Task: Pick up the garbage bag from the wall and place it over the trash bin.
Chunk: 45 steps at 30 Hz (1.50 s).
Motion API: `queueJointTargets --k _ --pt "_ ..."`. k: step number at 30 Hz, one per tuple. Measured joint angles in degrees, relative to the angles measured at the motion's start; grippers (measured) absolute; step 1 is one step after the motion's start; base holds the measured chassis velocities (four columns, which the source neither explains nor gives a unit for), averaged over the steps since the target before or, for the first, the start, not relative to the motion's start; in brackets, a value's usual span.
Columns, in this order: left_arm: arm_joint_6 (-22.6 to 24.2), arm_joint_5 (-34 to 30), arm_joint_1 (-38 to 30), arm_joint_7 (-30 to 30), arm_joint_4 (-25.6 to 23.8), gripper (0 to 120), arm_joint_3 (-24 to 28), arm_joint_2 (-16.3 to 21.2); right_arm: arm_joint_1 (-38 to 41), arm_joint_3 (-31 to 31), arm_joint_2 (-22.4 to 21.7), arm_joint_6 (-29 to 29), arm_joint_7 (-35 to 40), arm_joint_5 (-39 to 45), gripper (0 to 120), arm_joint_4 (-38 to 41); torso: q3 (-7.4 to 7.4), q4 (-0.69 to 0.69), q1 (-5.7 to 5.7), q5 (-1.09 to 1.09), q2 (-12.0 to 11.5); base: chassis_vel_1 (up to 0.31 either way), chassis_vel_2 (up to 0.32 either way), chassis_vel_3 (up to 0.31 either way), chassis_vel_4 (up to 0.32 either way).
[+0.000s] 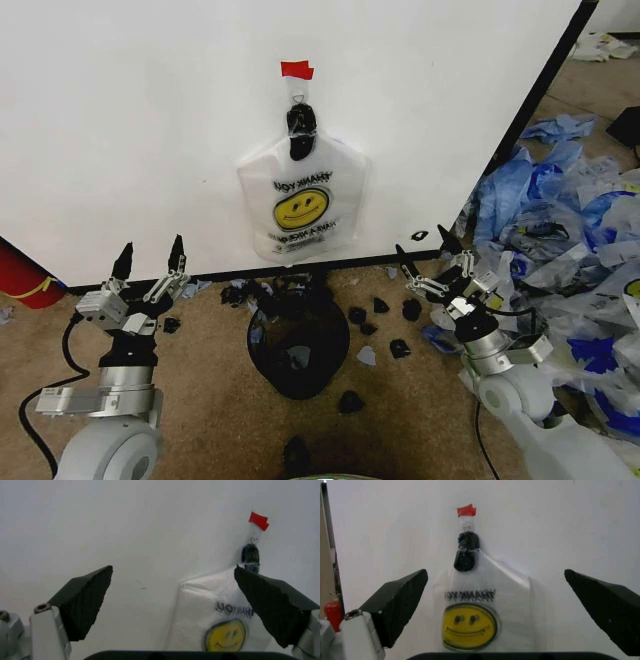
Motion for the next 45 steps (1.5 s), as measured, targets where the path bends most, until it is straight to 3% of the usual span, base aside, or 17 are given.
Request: queueJointTargets --k 13,18,21,22,26,33,36,45 --pt "-0.3 0.1 0.3 0.3 -0.1 94 -0.2 -0.3 0.4 -0.6 0.0 -0.5 0.0 1.7 100 0.2 0.0 0.0 0.0 0.0 0.0 0.0 0.0 0.0 0.0" --pt "-0.5 0.1 0.3 0.3 0.6 94 -0.7 -0.3 3.9 -4.0 0.1 -4.2 2.5 12.2 100 1.6 0.0 0.03 0.0 0.0 0.0 0.0 0.0 0.0 0.0" --pt "-0.4 0.1 -0.6 0.3 1.1 94 0.4 0.4 6.3 -5.1 -0.4 -6.2 2.9 17.7 100 2.1 0.0 -0.01 0.0 -0.01 0.0 0.0 0.0 0.0 0.0" --pt "-0.3 0.1 -0.9 0.3 1.5 94 1.1 0.5 9.8 -7.2 -0.8 -8.3 3.2 23.5 100 2.2 0.0 -0.06 0.0 -0.02 0.0 0.0 0.0 0.0 0.0" --pt "-0.5 0.7 0.3 0.3 1.4 94 0.5 -0.6 16.3 -11.7 -0.4 -11.4 4.0 33.3 100 1.1 0.01 0.02 0.0 -0.02 0.0 0.0 0.0 0.0 0.0" --pt "-1.0 1.7 2.8 0.5 0.6 94 -1.2 -2.9 29.2 -20.2 4.2 -15.2 3.6 45.5 100 -5.5 0.01 0.01 0.0 -0.01 0.0 0.0 0.0 0.0 0.0" --pt "-1.5 2.2 3.9 0.5 0.4 94 -1.7 -3.9 34.3 -23.6 8.2 -15.8 1.7 46.8 100 -11.6 0.01 0.01 0.0 0.0 0.0 0.0 0.0 0.0 0.0" --pt "-2.1 2.0 5.2 0.4 0.0 94 -1.9 -4.4 38.6 -25.7 15.2 -16.3 0.6 46.1 100 -20.3 0.01 -0.01 0.0 0.0 0.0 0.0 0.0 0.0 0.0"
